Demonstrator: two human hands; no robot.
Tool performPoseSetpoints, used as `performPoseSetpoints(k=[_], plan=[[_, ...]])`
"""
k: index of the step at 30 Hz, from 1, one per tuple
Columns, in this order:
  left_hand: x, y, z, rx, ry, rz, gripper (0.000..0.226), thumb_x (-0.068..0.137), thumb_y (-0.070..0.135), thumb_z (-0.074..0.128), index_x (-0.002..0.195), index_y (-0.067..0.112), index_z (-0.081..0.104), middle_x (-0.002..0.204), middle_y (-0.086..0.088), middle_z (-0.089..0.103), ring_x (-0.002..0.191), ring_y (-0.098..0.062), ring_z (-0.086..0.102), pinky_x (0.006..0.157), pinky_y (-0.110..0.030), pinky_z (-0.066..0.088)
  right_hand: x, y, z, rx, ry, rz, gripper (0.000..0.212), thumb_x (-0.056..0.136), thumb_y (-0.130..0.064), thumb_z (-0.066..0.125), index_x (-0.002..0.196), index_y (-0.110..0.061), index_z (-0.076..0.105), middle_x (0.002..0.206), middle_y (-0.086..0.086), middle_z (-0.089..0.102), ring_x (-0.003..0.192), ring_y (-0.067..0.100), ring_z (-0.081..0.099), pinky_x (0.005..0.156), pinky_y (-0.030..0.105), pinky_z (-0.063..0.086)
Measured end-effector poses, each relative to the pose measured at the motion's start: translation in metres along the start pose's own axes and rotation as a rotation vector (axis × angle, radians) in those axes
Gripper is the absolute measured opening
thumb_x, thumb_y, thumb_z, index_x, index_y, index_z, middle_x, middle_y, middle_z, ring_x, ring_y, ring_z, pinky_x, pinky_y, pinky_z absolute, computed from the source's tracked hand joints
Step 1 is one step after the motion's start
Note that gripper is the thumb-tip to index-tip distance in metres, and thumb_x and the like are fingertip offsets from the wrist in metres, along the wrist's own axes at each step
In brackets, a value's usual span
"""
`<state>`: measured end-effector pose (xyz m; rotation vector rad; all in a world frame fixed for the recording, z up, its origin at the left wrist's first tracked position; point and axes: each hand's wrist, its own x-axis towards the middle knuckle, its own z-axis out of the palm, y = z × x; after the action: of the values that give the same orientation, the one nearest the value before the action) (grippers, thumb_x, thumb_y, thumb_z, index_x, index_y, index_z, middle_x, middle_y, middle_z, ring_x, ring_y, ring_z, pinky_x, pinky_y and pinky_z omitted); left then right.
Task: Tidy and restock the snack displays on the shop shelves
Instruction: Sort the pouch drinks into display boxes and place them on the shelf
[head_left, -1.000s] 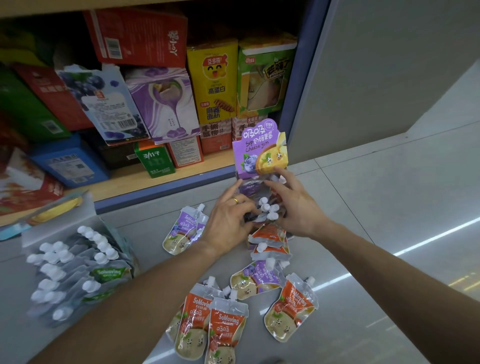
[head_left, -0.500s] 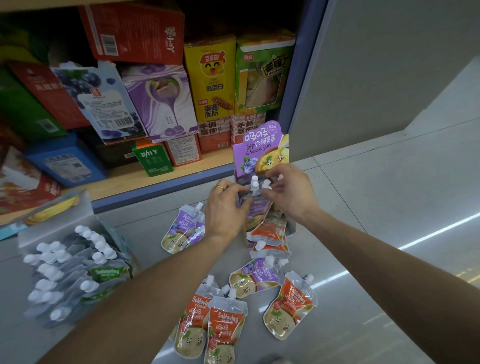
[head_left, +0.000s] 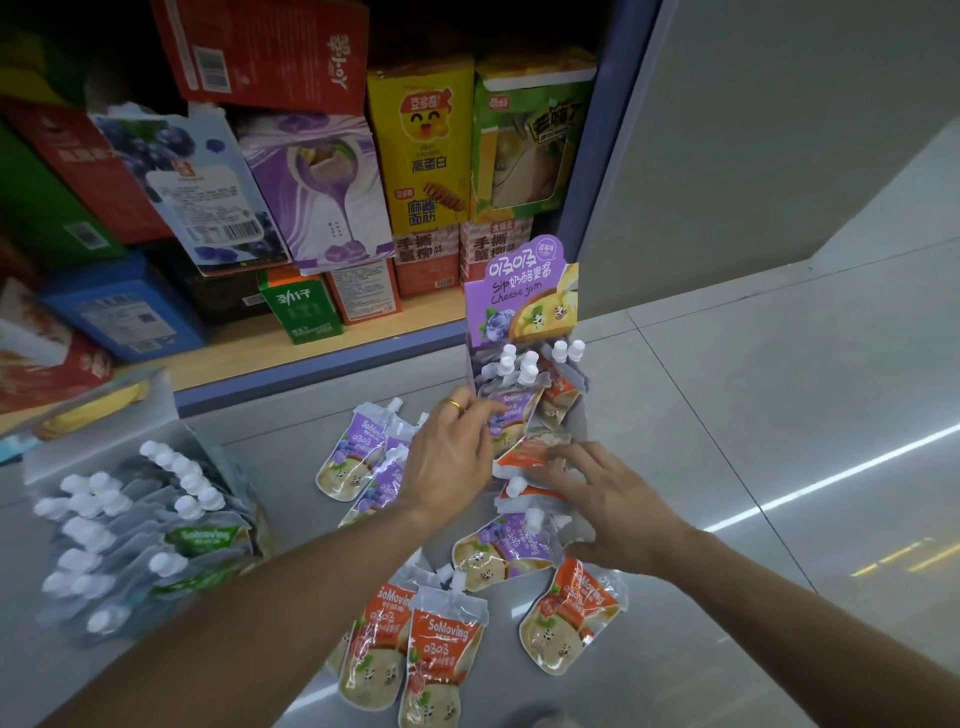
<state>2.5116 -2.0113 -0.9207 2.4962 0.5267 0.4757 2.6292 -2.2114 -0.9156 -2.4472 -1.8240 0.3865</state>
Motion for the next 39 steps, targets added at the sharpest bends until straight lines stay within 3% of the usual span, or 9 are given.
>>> performPoseSetpoints(k=[4, 7, 12, 17, 19, 24, 29, 36, 39], plan=[[-0.004, 0.007, 0.003, 0.145, -0.144, 0.033, 0.049, 0.097, 0.011, 0.056, 0.144, 0.025, 0.052, 0.119, -0.002, 0.055, 0.092, -0.026, 0.062, 0.069, -0.041, 0.057, 0.009, 0.003, -0.005, 0.290, 0.381, 0.254, 0.026, 0.083, -0.023, 0.081, 0.107, -0.023, 0.072, 0.102, -0.001, 0.061, 0.085, 0.018, 0.063, 0.066, 0.028, 0.052], [0.002, 0.013, 0.004, 0.244, -0.176, -0.063, 0.060, 0.097, 0.017, 0.055, 0.154, 0.026, 0.038, 0.131, -0.003, 0.054, 0.099, -0.029, 0.065, 0.077, -0.042, 0.057, 0.020, 0.008, -0.021, 0.441, 0.472, 0.563, 0.009, 0.093, -0.022, 0.069, 0.101, -0.018, 0.073, 0.093, -0.003, 0.063, 0.076, 0.015, 0.061, 0.060, 0.020, 0.040], [-0.001, 0.020, 0.006, 0.276, -0.221, -0.089, 0.062, 0.100, 0.029, 0.053, 0.158, 0.019, 0.030, 0.130, -0.005, 0.058, 0.107, -0.029, 0.064, 0.084, -0.040, 0.054, 0.030, 0.022, -0.037, 0.580, 0.462, 0.805, 0.018, 0.096, -0.023, 0.061, 0.084, -0.014, 0.070, 0.081, 0.006, 0.071, 0.075, 0.024, 0.063, 0.054, 0.024, 0.035], [-0.001, 0.027, 0.009, 0.207, -0.189, -0.051, 0.052, 0.105, 0.028, 0.050, 0.154, 0.019, 0.038, 0.130, -0.003, 0.059, 0.114, -0.023, 0.060, 0.088, -0.036, 0.052, 0.034, 0.020, -0.040, 0.638, 0.474, 0.863, 0.026, 0.096, -0.023, 0.068, 0.120, -0.013, 0.065, 0.111, 0.005, 0.072, 0.086, 0.015, 0.059, 0.064, 0.022, 0.043], [0.000, 0.030, 0.014, 0.111, -0.196, 0.060, 0.050, 0.105, 0.020, 0.050, 0.154, 0.019, 0.042, 0.134, -0.003, 0.056, 0.119, -0.022, 0.055, 0.092, -0.037, 0.054, 0.033, 0.016, -0.039, 0.613, 0.497, 0.838, 0.025, 0.095, -0.023, 0.069, 0.119, -0.015, 0.064, 0.114, 0.005, 0.072, 0.088, 0.016, 0.061, 0.070, 0.024, 0.049], [0.009, 0.031, 0.027, 0.160, -0.338, 0.116, 0.069, 0.102, 0.016, 0.055, 0.162, 0.019, 0.021, 0.166, -0.006, 0.026, 0.147, -0.026, 0.035, 0.116, -0.041, 0.042, 0.038, 0.010, -0.034, 0.469, 0.555, 0.791, 0.020, 0.096, -0.031, 0.067, 0.111, -0.017, 0.068, 0.102, 0.001, 0.073, 0.087, 0.017, 0.067, 0.074, 0.027, 0.053], [0.009, 0.032, 0.035, 0.352, -0.399, 0.175, 0.084, 0.097, 0.019, 0.061, 0.164, 0.019, 0.009, 0.171, -0.014, 0.006, 0.146, -0.033, 0.033, 0.115, -0.044, 0.038, 0.055, 0.010, -0.028, 0.361, 0.585, 0.827, 0.017, 0.095, -0.025, 0.067, 0.108, -0.014, 0.064, 0.105, 0.004, 0.065, 0.083, 0.015, 0.053, 0.072, 0.028, 0.040], [0.015, 0.039, 0.035, 0.330, -0.411, 0.106, 0.082, 0.092, 0.020, 0.064, 0.160, 0.013, 0.018, 0.155, -0.017, 0.017, 0.135, -0.036, 0.039, 0.110, -0.043, 0.042, 0.045, 0.008, -0.022, 0.531, 0.627, 0.864, 0.048, 0.084, -0.037, 0.079, 0.115, -0.018, 0.049, 0.103, 0.000, 0.060, 0.083, 0.017, 0.061, 0.065, 0.029, 0.043], [0.009, 0.037, 0.030, 0.265, -0.404, 0.122, 0.078, 0.094, 0.017, 0.062, 0.160, 0.015, 0.020, 0.155, -0.016, 0.020, 0.137, -0.034, 0.038, 0.107, -0.043, 0.045, 0.019, 0.000, -0.018, 0.481, 0.642, 0.818, 0.043, 0.085, -0.038, 0.078, 0.108, -0.022, 0.046, 0.098, -0.004, 0.057, 0.078, 0.015, 0.059, 0.059, 0.026, 0.041]])
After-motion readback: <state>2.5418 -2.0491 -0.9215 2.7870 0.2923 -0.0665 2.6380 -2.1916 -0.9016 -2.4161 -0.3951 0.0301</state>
